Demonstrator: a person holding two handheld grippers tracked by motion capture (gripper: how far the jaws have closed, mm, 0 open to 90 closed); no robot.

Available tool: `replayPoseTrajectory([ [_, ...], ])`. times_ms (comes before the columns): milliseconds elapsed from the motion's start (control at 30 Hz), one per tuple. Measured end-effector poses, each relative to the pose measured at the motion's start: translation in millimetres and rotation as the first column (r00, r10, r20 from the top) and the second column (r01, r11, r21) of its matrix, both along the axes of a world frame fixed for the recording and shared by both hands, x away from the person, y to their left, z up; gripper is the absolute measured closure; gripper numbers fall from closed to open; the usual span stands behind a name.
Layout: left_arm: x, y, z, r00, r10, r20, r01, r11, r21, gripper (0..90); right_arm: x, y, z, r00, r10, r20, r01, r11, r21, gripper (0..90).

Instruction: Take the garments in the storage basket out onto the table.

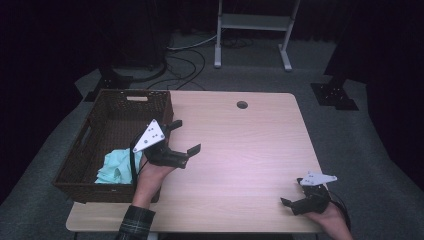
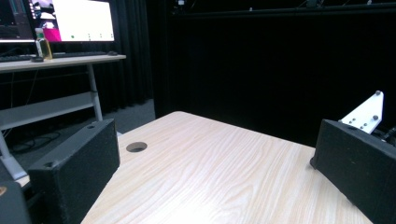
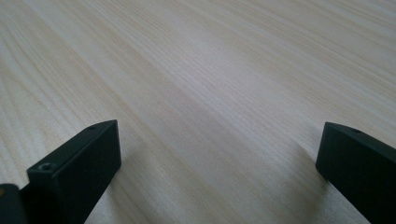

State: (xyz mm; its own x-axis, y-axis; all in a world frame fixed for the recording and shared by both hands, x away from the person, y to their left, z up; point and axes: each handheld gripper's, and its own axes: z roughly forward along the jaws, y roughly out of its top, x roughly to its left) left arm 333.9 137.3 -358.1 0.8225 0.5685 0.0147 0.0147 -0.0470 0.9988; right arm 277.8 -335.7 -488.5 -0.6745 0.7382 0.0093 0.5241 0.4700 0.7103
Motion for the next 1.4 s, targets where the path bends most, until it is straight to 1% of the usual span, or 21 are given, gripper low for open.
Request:
replayPoseTrajectory([
  [67, 2.4, 1.4, 1.0, 1.0, -0.004, 0.004, 0.004, 1.0, 0.003, 0.0, -0.2, -0.3, 0.1, 0.9999, -0.011, -0.001, 0.011, 1.0, -0.002, 0.0],
  [200, 7.6, 2.7, 3.0, 0.9997, -0.025, 0.004, 0.025, 0.9993, -0.028, 0.0, 0.6, -3.1, 0.3, 0.9998, -0.02, -0.01, 0.02, 1.0, 0.022, 0.0],
  [233, 8.7, 3.3, 3.1, 0.9996, -0.027, 0.005, 0.027, 0.9992, -0.028, 0.0, 0.8, -3.1, 0.3, 0.9997, -0.022, -0.009, 0.022, 1.0, 0.022, 0.0],
  [333, 11.9, 5.6, 2.4, 0.9995, -0.03, 0.005, 0.03, 0.9991, -0.029, 0.0, 0.3, -1.2, 0.1, 0.9997, -0.024, -0.002, 0.024, 1.0, 0.002, 0.0],
  [400, 13.2, 6.9, 2.1, 0.9995, -0.033, 0.003, 0.033, 0.999, -0.032, 0.0, 0.5, -1.3, 0.1, 0.9998, -0.021, -0.001, 0.021, 1.0, 0.001, 0.0],
  [533, 13.4, 9.0, 2.5, 0.9997, -0.022, 0.01, 0.022, 0.9993, -0.031, 0.0, 1.7, -3.1, 0.3, 0.9996, -0.026, -0.007, 0.026, 1.0, 0.014, 0.0],
  [633, 12.8, 11.1, 3.1, 0.9998, -0.015, 0.015, 0.015, 0.9994, -0.031, 0.0, 1.2, -1.6, 0.1, 0.9997, -0.024, 0.001, 0.024, 1.0, -0.002, 0.0],
  [767, 13.0, 13.6, 2.1, 0.9999, -0.01, 0.009, 0.011, 0.9993, -0.035, 0.0, 1.3, -1.7, 0.1, 0.9997, -0.025, 0.0, 0.025, 1.0, -0.001, 0.0],
  [833, 13.5, 14.4, 1.6, 0.9999, -0.006, 0.008, 0.007, 0.9997, -0.025, 0.0, 1.5, -1.6, 0.1, 0.9997, -0.025, 0.0, 0.025, 1.0, -0.001, 0.0],
  [1067, 12.7, 18.5, 1.7, 1.0, 0.007, 0.007, -0.006, 0.9998, -0.018, 0.0, 1.3, -1.6, 0.1, 0.9996, -0.027, 0.001, 0.027, 1.0, -0.001, 0.0],
  [1400, 12.2, 27.0, 1.6, 0.9997, 0.022, 0.007, -0.022, 0.9994, -0.027, 0.0, 1.3, -1.6, 0.1, 0.9996, -0.027, 0.0, 0.027, 1.0, -0.001, 0.0],
])
